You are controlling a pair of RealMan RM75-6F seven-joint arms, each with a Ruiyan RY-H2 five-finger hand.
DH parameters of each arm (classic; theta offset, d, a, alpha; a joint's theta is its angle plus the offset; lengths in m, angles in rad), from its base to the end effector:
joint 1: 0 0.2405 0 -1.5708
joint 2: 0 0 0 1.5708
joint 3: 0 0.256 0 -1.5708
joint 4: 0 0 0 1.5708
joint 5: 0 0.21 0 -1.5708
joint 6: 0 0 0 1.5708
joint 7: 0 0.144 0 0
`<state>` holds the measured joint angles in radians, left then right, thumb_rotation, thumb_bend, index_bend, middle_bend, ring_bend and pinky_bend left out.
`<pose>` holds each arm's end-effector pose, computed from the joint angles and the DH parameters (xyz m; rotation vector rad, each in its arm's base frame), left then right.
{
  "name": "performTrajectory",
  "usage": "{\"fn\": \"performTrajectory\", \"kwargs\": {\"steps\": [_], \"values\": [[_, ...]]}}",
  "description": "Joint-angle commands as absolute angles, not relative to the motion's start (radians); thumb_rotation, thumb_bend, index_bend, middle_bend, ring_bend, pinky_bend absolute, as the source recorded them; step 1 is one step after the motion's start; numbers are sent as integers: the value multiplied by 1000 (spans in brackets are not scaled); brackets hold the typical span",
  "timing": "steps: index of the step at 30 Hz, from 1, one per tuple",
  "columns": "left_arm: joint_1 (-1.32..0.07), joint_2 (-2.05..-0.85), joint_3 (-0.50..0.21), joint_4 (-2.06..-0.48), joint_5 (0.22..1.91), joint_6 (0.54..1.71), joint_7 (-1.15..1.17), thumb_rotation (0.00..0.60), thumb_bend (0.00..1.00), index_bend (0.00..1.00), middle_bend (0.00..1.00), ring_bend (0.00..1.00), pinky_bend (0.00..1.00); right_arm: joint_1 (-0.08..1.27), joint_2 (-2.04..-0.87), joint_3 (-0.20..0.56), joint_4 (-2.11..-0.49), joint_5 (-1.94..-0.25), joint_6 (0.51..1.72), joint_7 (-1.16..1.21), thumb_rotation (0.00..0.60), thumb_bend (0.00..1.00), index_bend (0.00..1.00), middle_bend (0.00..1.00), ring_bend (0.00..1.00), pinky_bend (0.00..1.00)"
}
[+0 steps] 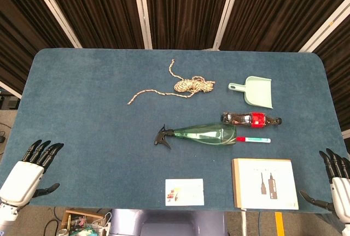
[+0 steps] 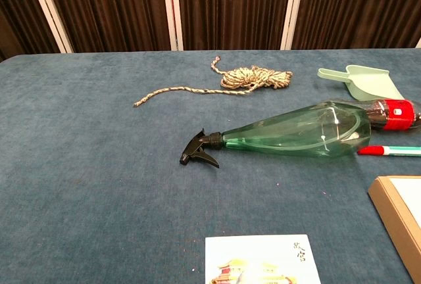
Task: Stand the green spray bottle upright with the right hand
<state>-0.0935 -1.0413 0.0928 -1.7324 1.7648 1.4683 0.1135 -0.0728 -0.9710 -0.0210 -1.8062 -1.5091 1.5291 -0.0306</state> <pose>-0.2697 0.1456 0.1397 -1.7196 -0.8393 -0.9012 -0.3076 -0.1171 0.1839 1.3070 -1.0273 0.7828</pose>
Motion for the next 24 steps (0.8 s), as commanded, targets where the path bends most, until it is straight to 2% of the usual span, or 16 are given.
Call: {"fn": "performTrajectory", "kwargs": {"steps": [1, 7, 12, 19, 24], "values": [[-93, -1042, 93, -1733, 1765, 1470, 115, 600, 29, 49, 105, 50, 0, -72, -972, -20, -1806, -1505, 1525, -33, 600, 151, 0, 0, 0, 34], [-90, -1042, 96, -1734, 1763, 1472, 123, 600, 29, 49, 104, 50, 0, -72, -978, -23, -1810, -1517, 1526, -43, 600, 150, 0, 0, 0, 34], [-97, -1054, 88, -1735, 1744, 1454, 146, 600, 29, 49, 100, 51, 0, -67, -1027, -36, -1802, -1596, 1544, -105, 600, 151, 0, 0, 0, 19], [-104, -1089, 64, -1702, 1760, 1485, 156, 600, 32, 63, 109, 51, 0, -14, -1167, -20, -1806, -1649, 1484, -329, 600, 151, 0, 0, 0, 0], [-104, -1106, 47, -1706, 1710, 1468, 195, 600, 33, 64, 92, 51, 0, 35, -1278, 14, -1908, -1622, 1409, -618, 600, 151, 0, 0, 0, 0]]}}
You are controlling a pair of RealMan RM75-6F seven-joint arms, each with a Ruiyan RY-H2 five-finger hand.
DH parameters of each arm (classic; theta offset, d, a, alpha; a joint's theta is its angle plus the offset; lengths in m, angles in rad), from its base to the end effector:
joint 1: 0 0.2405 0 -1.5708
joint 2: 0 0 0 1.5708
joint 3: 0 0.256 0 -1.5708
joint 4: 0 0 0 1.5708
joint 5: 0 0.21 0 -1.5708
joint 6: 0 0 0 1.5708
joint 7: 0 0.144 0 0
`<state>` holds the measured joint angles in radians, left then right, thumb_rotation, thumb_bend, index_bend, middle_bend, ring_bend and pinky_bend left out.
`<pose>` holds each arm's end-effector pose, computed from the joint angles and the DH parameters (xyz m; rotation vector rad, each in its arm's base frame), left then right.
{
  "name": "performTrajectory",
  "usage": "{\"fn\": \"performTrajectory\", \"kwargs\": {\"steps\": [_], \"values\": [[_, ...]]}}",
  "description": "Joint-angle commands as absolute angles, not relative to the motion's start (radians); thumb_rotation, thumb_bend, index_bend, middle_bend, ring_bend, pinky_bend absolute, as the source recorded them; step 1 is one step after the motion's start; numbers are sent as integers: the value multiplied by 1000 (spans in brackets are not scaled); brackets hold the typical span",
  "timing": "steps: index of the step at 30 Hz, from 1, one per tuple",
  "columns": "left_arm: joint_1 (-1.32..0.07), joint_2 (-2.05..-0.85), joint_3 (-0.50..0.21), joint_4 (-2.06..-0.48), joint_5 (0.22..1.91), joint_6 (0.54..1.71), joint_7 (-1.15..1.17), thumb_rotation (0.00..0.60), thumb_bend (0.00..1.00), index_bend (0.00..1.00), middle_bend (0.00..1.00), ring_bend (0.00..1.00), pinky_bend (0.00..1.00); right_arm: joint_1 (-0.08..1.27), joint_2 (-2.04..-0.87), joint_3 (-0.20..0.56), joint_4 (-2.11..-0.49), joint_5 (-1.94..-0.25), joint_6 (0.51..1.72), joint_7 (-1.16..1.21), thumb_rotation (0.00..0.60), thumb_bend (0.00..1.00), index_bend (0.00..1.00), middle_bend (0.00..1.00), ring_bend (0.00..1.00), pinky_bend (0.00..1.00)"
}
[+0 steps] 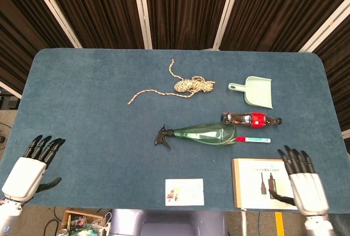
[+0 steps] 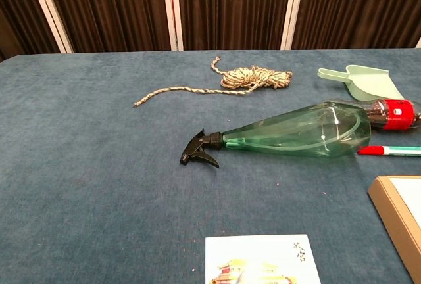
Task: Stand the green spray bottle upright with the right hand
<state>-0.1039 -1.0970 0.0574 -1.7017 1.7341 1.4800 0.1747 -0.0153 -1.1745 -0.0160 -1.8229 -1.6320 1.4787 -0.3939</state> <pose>-0.2695 0.1576 0.1325 -1.6862 -0.7713 -0.9028 -0.2625 -0.1357 0.1150 1.5319 -0.8439 0.7874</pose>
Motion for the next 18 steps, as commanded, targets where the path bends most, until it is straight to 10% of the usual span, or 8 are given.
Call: {"fn": "performTrajectory", "kwargs": {"steps": [1, 18], "values": [[-105, -1108, 45, -1709, 1703, 1465, 203, 600, 32, 64, 91, 50, 0, 44, -1301, 22, -1931, -1620, 1400, -689, 600, 151, 0, 0, 0, 0], [-137, -1092, -23, -1704, 1512, 1386, 165, 600, 32, 64, 89, 51, 0, 239, -1623, 142, -1982, -1304, 1240, -1391, 600, 150, 0, 0, 0, 0]]}}
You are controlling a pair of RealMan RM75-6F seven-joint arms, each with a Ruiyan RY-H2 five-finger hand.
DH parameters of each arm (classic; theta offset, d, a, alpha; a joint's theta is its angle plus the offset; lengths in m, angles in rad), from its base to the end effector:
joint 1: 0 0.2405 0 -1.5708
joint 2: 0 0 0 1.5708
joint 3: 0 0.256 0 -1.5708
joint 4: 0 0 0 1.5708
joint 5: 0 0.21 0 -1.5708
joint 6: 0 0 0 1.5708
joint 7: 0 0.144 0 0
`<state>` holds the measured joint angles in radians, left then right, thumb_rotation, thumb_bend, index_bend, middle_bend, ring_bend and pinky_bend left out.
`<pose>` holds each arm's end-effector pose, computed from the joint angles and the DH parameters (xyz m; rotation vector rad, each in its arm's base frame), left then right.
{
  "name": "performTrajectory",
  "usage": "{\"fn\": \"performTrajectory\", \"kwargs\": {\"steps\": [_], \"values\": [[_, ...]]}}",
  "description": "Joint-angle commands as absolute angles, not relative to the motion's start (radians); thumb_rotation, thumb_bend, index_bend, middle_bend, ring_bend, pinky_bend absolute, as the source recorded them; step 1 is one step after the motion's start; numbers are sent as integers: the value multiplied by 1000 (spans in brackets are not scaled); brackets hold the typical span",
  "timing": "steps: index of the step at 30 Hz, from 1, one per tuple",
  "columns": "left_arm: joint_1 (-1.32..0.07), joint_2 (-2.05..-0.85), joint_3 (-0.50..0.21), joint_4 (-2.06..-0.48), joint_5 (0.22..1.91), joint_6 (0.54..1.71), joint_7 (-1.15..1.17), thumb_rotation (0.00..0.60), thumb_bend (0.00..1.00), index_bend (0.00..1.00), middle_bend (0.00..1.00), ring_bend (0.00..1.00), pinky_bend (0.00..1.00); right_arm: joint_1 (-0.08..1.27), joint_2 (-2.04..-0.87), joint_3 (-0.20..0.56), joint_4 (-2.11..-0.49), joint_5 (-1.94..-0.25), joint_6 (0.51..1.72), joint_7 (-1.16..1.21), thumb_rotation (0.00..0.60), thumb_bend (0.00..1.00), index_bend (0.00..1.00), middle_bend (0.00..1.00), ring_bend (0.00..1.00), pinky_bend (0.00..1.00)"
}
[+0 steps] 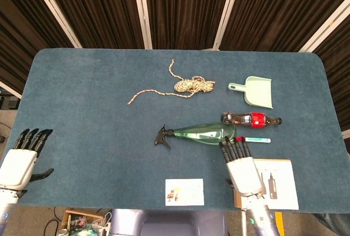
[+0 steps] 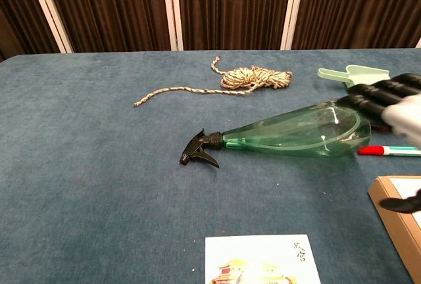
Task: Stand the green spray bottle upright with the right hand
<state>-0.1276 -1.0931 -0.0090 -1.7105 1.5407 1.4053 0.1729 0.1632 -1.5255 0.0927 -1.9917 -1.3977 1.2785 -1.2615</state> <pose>-0.2874 0.1821 0.1403 -1.5571 -0.8595 -0.8127 -0.1569 -0.1854 0.0230 1.7726 -0.5370 0.5812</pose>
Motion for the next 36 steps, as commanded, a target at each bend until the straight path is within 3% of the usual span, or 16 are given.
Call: {"fn": "performTrajectory", "kwargs": {"steps": [1, 19, 25, 36], "values": [[-142, -1093, -26, -1702, 1502, 1377, 165, 600, 32, 64, 89, 51, 0, 253, -1644, 151, -1975, -1283, 1242, -1419, 600, 150, 0, 0, 0, 0], [-167, -1093, -66, -1669, 1389, 1333, 128, 600, 32, 65, 91, 51, 0, 475, -1836, 204, -1777, -1083, 1253, -1661, 600, 224, 176, 0, 0, 0], [-180, -1089, -89, -1692, 1268, 1282, 183, 600, 32, 62, 86, 50, 0, 546, -1860, 225, -1729, -1016, 1236, -1673, 600, 237, 177, 0, 0, 0], [-202, -1094, -99, -1682, 1210, 1246, 194, 600, 32, 62, 86, 50, 0, 664, -1873, 252, -1640, -933, 1202, -1645, 600, 236, 183, 0, 0, 0]]}}
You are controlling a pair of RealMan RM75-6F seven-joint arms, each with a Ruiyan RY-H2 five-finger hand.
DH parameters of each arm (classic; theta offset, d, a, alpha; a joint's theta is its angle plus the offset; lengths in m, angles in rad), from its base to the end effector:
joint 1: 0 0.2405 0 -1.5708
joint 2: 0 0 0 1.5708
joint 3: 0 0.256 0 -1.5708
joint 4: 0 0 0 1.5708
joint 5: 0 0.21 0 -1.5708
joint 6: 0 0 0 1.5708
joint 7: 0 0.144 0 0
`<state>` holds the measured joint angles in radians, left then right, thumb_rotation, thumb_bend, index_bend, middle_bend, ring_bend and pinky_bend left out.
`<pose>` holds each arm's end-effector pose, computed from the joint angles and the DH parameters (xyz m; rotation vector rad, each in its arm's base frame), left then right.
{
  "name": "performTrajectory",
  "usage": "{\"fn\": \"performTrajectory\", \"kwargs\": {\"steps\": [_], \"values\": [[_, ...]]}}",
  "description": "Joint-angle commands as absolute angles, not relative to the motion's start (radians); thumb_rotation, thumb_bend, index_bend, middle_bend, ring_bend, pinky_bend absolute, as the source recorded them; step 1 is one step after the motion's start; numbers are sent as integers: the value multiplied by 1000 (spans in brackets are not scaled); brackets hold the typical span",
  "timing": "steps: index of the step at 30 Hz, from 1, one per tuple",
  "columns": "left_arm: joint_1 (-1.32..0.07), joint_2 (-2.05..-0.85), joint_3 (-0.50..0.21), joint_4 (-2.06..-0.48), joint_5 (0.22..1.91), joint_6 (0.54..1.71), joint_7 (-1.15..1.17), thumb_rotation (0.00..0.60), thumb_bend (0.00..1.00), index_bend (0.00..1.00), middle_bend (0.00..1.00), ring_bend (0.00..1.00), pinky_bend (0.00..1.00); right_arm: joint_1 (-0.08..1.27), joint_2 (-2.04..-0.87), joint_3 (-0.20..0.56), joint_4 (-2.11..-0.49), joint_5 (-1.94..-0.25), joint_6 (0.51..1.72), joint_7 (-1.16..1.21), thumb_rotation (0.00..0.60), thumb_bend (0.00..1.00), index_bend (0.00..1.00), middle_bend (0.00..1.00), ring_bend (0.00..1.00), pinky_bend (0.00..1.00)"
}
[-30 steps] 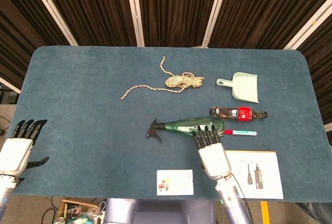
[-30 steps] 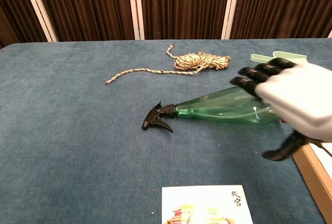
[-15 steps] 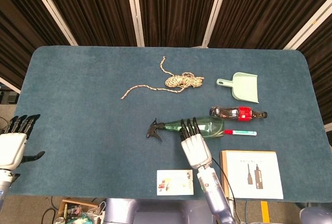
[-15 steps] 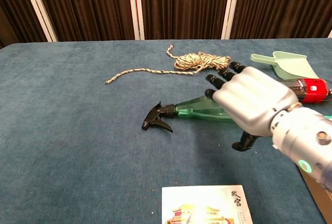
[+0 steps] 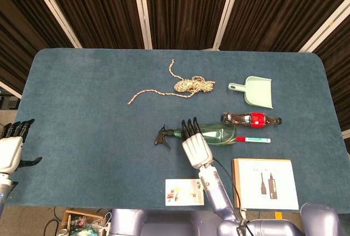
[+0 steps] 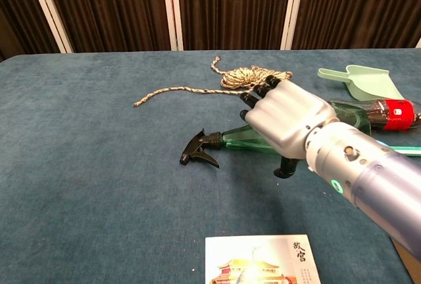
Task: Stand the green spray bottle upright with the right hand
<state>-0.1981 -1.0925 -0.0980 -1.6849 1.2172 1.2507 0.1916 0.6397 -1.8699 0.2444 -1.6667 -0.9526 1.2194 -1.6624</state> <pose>-0.3190 0.2200 0.1489 -1.3834 -1.0087 -0.6583 -0.0801 -0.2730 -0.0716 1.9221 -0.2258 0.3818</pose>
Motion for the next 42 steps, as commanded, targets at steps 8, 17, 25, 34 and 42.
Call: {"fn": "performTrajectory", "kwargs": {"steps": [8, 17, 25, 34, 42], "values": [[-226, -1106, -109, -1663, 1152, 1201, 207, 600, 32, 62, 87, 50, 0, 746, -1882, 248, -1496, -926, 1128, -1537, 600, 236, 217, 0, 0, 0], [-244, -1107, -109, -1649, 1121, 1161, 194, 600, 32, 62, 86, 51, 0, 808, -1908, 225, -1358, -915, 1083, -1458, 600, 292, 323, 0, 0, 0], [-255, -1109, -107, -1638, 1112, 1148, 192, 600, 32, 62, 77, 51, 0, 834, -1941, 201, -1253, -979, 1108, -1361, 600, 515, 759, 7, 0, 15], [-251, -1100, -99, -1647, 1135, 1162, 169, 600, 32, 62, 67, 50, 0, 834, -1943, 179, -1244, -1122, 1203, -1258, 600, 596, 850, 60, 0, 99], [-236, -1084, -87, -1665, 1183, 1194, 140, 600, 32, 62, 66, 50, 0, 832, -1889, 172, -1372, -1218, 1271, -1260, 600, 576, 888, 94, 0, 102]]}}
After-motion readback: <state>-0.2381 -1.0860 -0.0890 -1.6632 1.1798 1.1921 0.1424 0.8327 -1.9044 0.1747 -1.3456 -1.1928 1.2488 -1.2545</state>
